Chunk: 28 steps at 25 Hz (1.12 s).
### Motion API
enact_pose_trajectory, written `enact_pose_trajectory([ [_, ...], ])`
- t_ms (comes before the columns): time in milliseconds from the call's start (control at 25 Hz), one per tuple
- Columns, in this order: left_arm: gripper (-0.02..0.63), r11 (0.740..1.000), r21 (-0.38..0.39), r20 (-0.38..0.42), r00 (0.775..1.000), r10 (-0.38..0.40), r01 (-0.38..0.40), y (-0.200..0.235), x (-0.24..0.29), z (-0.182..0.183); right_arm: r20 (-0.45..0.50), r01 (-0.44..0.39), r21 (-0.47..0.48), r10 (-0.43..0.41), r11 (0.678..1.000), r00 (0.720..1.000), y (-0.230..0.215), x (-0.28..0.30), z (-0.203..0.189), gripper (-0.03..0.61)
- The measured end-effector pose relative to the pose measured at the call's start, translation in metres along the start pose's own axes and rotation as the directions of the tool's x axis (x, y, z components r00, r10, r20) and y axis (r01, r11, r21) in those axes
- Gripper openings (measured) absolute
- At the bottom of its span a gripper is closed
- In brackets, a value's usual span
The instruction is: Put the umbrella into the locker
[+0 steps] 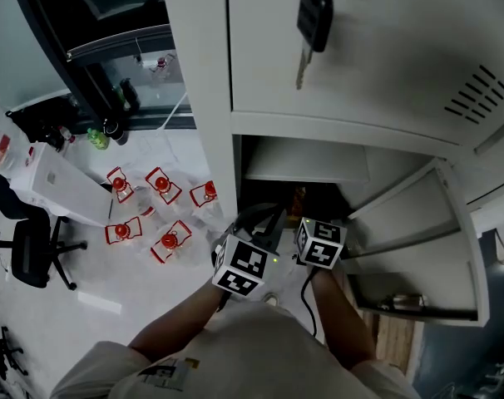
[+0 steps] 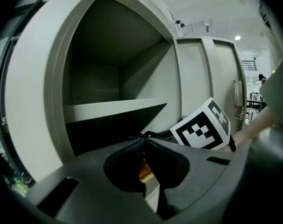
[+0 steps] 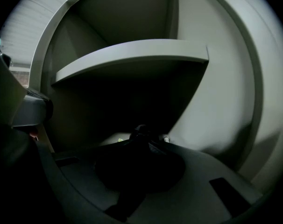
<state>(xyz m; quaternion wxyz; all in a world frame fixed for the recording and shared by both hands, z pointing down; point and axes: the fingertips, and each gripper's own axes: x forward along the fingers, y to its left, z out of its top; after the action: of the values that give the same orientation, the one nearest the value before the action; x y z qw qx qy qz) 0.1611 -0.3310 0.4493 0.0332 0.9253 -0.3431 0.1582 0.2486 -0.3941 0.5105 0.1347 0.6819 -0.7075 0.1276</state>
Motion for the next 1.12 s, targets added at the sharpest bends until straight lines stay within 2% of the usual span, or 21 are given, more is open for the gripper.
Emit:
enact_pose_trajectory([
  [240, 0.009, 1.000, 0.000, 0.000, 1.000, -0.011, 0.011, -0.001, 0.000, -0.001, -0.081, 0.001, -0.006, -0.001, 1.000, 0.997, -0.002, 0.010, -0.016, 0.020],
  [600, 0.009, 1.000, 0.002, -0.016, 1.000, -0.015, 0.015, -0.004, -0.004, -0.008, -0.116, -0.021, -0.020, 0.018, 1.000, 0.993, 0.002, 0.009, -0.022, 0.020],
  [800, 0.009, 1.000, -0.003, 0.013, 1.000, -0.011, 0.011, -0.004, -0.013, -0.002, -0.114, -0.043, -0.027, 0.039, 0.999, 0.993, 0.010, 0.006, -0.023, 0.107],
  [1120, 0.009, 1.000, 0.002, 0.018, 1.000, -0.023, 0.023, -0.007, -0.025, -0.003, -0.079, 0.002, -0.045, -0.006, 0.999, 0.997, 0.010, -0.014, -0.015, 0.153],
])
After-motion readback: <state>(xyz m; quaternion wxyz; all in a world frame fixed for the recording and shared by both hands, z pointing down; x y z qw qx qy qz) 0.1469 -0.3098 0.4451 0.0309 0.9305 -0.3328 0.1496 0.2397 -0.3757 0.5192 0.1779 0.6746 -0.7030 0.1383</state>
